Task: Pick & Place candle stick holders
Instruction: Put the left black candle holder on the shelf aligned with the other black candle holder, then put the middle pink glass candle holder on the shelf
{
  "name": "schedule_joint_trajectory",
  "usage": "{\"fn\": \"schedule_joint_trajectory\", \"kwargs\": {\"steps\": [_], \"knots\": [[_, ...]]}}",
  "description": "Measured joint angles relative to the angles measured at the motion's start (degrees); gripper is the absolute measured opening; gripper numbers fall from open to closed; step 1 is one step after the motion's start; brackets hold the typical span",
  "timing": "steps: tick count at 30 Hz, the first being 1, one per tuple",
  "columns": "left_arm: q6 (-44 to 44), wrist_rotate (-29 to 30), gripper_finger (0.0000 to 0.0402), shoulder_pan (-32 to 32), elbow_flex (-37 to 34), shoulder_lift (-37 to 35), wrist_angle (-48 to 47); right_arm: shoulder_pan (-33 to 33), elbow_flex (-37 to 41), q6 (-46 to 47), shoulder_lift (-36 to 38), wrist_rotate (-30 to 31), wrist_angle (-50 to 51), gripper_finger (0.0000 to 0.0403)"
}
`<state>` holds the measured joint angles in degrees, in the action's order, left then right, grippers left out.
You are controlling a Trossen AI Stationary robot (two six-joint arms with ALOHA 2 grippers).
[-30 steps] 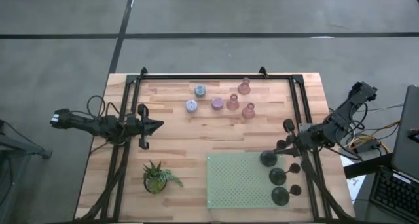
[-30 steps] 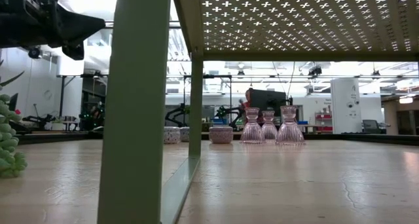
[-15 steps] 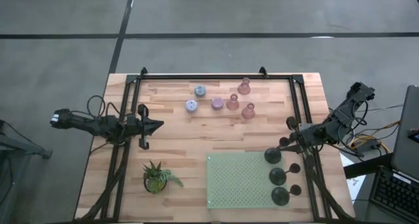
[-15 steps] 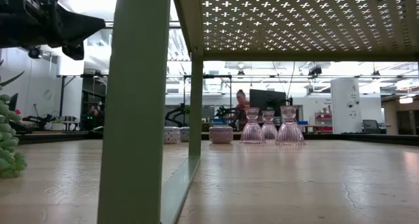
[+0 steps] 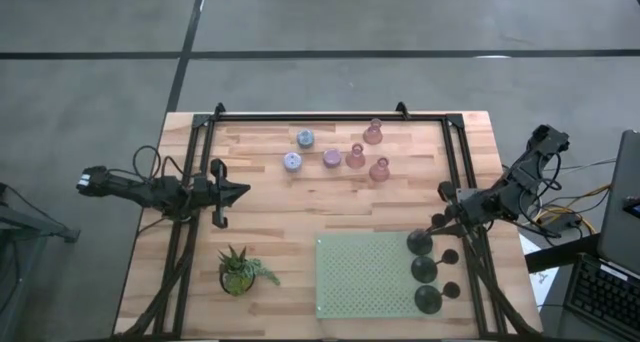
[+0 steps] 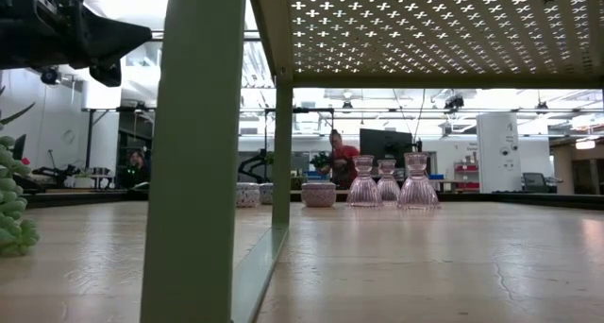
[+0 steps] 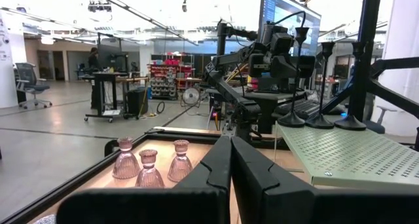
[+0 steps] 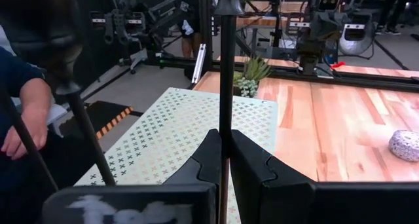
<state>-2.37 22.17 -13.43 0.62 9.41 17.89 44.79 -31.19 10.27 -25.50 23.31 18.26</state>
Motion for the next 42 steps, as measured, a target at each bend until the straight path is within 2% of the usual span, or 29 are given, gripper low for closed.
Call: {"fn": "schedule_joint_trajectory", "kwargs": {"steps": [16, 28, 34, 42], "knots": [[0.0, 0.0, 0.0012, 0.0, 0.0, 0.0, 0.0, 0.0, 0.3, 1.7, 0.0, -1.3, 0.9, 0.0014], [0.0, 0.0, 0.0012, 0.0, 0.0, 0.0, 0.0, 0.0, 0.4, 2.9, 0.0, -1.5, 2.1, 0.0090], [0.0, 0.0, 0.0012, 0.0, 0.0, 0.0, 0.0, 0.0, -3.0, 3.4, 0.0, -1.3, 8.3, 0.0116], [0.0, 0.0, 0.0012, 0.0, 0.0, 0.0, 0.0, 0.0, -7.5, 7.8, 0.0, -1.3, 18.3, 0.0132]]}}
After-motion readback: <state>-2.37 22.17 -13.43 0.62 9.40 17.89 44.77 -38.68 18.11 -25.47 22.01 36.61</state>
